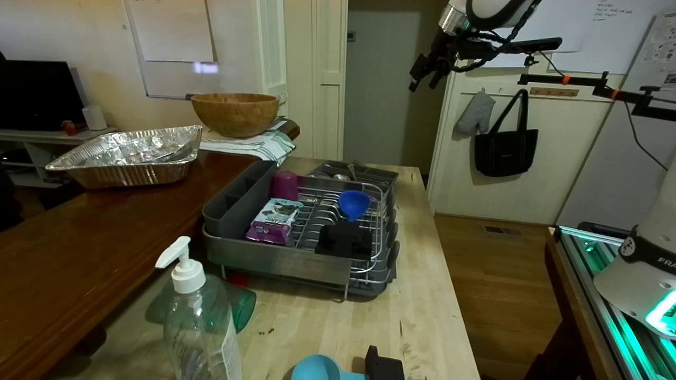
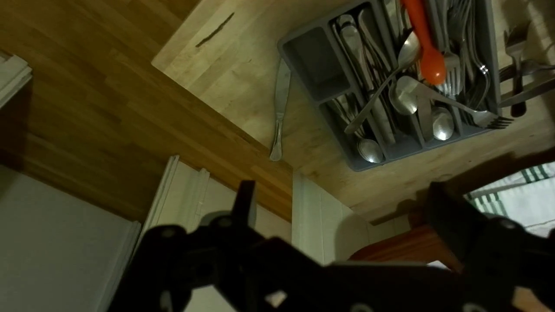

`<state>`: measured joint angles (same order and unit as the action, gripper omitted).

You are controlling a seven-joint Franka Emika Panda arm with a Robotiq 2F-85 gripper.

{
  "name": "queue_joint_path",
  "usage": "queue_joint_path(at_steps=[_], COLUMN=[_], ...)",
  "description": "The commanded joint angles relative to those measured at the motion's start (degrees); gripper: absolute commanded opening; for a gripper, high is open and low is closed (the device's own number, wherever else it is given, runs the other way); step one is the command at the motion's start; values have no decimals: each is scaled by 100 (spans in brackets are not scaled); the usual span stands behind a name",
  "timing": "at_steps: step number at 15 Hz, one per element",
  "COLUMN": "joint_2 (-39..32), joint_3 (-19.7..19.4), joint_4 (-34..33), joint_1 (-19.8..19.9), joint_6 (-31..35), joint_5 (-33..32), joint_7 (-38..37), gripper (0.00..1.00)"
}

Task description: Put the silver knife in the cutlery holder.

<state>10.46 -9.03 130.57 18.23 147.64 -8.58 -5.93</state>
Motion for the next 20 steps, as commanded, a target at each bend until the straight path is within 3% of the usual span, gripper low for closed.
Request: queue_joint_path(at_steps=[1,6,12,13,17,18,20], joint_2=[-900,-2253,-3802,-3182,-3333,-3235,-3687], joint_3=[-383,-603,-570,-561,-552,-571,-626], joint_4=[-902,-2557,-4464,-3671,-3850,-3716,-4207], joint_1=[-65,5,164,101,109,89,61], joint_6=[-18,-1180,-2958,-2433,-2483,-2435,-2819], joint_5=[149,722,841,682,679,706,797], joint_7=[490,1375,928,1089,1067,922,281], gripper=[100,100,100,100,100,100,100])
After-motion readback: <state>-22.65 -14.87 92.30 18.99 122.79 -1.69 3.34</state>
